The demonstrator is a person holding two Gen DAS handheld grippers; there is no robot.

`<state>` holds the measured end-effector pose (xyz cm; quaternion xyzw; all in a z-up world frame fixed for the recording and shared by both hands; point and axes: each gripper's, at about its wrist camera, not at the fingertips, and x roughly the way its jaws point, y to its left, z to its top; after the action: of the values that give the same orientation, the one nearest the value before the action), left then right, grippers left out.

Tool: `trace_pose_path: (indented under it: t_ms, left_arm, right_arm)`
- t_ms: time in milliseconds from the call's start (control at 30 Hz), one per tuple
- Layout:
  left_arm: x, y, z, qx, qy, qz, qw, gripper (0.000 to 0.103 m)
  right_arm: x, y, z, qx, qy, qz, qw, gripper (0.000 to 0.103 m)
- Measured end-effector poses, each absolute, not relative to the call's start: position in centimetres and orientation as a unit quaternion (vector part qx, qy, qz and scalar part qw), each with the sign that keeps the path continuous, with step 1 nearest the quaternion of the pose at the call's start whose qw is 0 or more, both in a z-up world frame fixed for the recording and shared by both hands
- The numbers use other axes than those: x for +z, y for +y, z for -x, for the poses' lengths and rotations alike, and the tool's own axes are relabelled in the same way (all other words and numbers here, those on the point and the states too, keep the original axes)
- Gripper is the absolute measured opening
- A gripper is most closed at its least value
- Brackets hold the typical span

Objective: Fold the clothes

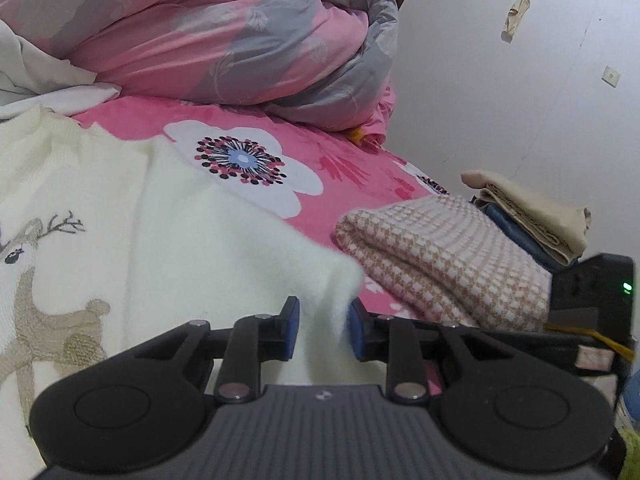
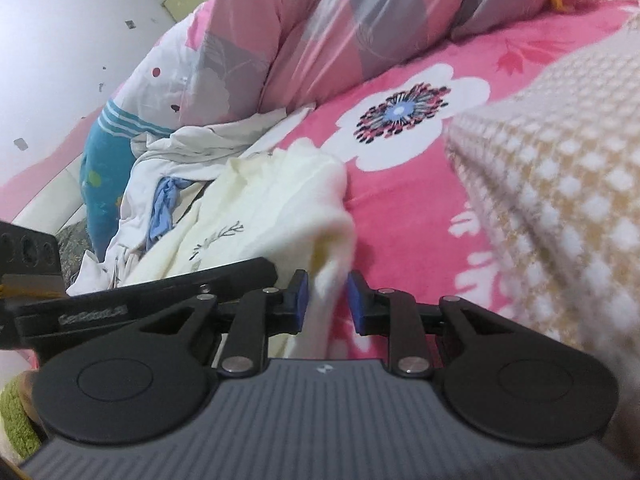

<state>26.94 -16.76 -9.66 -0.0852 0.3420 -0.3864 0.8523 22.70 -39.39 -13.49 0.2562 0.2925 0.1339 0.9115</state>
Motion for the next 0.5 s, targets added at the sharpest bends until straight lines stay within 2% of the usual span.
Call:
trace_pose_path:
  t_ms: [100, 133, 200, 233, 333, 400, 433, 500]
  left_arm:
    - [-9.8, -16.0, -26.9, -0.389, 0.349, 0.106, 0.846, 0.028]
    - [-9.8, -15.6, -26.8, -0.388, 0.354, 0.115, 0.843, 0.034]
    - [-10.0, -14.7, -26.6, -0.385, 0.362, 0.133, 0.839, 0.036]
    - [-10.2, -14.2, -26.5, -0.386, 0.363, 0.142, 0.836, 0.04]
    - [-11.1, -13.2, -26.4, -0.381, 0.368, 0.153, 0.834, 0.041]
    - [-11.8, -12.9, -26.7, -0.375, 0.373, 0.155, 0.835, 0.037]
    - [-12.0, -12.7, -26.8, -0.371, 0.375, 0.157, 0.835, 0.029]
    - [-12.2, -12.2, -27.1, -0.367, 0.378, 0.167, 0.834, 0.027]
  right_arm:
    - [-14.0, -39.6, -24.6, 0.129, 0.299, -0.262, 0.908, 0.022]
    - [-14.2, -39.7, -25.3, 0.131, 0.302, -0.264, 0.907, 0.022]
    - [-14.4, -39.4, -26.1, 0.138, 0.302, -0.26, 0.907, 0.022]
    - [-14.5, -39.3, -26.5, 0.141, 0.301, -0.256, 0.908, 0.02]
    - [-14.2, -39.9, -26.0, 0.129, 0.281, -0.261, 0.915, 0.014]
    - [-14.1, -40.5, -25.8, 0.119, 0.271, -0.263, 0.918, 0.014]
    - [-14.2, -40.3, -25.9, 0.113, 0.272, -0.256, 0.921, 0.014]
    - [-14.5, -40.5, -26.2, 0.106, 0.274, -0.255, 0.921, 0.014]
